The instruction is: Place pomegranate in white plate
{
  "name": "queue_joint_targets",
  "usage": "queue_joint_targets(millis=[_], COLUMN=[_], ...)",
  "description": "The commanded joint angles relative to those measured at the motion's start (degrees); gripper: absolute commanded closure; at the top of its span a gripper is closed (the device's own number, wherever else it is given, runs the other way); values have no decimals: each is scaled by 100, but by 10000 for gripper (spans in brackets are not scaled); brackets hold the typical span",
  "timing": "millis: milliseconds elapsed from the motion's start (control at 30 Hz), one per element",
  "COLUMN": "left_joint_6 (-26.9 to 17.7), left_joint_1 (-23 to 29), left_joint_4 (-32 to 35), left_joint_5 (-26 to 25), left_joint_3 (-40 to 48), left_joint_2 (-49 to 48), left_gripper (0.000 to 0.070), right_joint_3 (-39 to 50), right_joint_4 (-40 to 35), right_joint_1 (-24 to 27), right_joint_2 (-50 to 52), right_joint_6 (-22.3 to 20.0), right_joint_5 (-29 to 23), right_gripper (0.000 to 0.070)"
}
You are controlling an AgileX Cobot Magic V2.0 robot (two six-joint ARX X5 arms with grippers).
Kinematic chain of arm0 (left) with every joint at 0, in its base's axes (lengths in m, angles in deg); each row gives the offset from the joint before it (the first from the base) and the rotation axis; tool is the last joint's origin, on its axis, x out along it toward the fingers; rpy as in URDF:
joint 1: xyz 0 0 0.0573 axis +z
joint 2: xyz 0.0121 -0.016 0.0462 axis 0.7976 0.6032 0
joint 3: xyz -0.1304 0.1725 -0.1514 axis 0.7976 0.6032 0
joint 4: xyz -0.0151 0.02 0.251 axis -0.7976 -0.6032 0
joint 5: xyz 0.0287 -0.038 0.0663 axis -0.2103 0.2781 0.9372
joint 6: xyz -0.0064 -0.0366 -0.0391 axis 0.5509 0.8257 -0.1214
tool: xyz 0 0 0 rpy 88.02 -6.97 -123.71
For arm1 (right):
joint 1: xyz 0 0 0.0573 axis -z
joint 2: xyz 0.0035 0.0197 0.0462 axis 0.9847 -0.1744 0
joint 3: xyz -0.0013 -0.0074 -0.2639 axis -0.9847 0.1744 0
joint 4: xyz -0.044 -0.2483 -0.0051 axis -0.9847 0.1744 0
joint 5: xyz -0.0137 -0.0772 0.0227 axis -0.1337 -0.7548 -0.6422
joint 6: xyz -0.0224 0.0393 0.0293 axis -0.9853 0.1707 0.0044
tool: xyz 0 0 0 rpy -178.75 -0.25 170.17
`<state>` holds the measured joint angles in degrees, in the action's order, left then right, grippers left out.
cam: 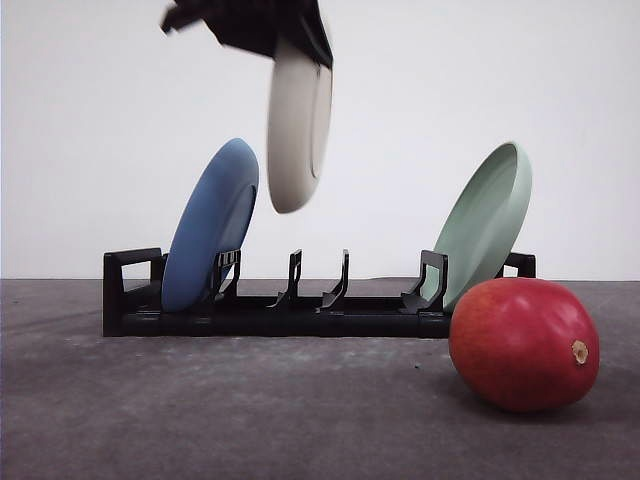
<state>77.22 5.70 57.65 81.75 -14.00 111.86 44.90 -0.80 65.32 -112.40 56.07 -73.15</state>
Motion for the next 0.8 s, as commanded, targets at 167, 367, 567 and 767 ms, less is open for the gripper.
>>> queue_joint_targets(millis=[167,367,567,767], left_joint_6=[225,530,554,-291], left_joint_1=[-393,-931,-1500,-2026], left_joint_4=[-1265,-1716,-1725,-2134], left_joint_5=[11,631,1254,1858], left_joint_3=[-126,314,1164,1707], left_joint_2=[-718,-1308,-2005,-2178], left_gripper=[690,690,690,690], right_joint_3=[-105,-105,-105,-105], right_joint_4=[-59,-59,-59,-59], right_joint_1=[-24,-24,-24,-24], right_joint_2=[-17,-17,-17,-17], right_joint_6=[-17,-13,-13,-15], right_joint_5=[2,2,2,-1], right_gripper=[352,352,352,352])
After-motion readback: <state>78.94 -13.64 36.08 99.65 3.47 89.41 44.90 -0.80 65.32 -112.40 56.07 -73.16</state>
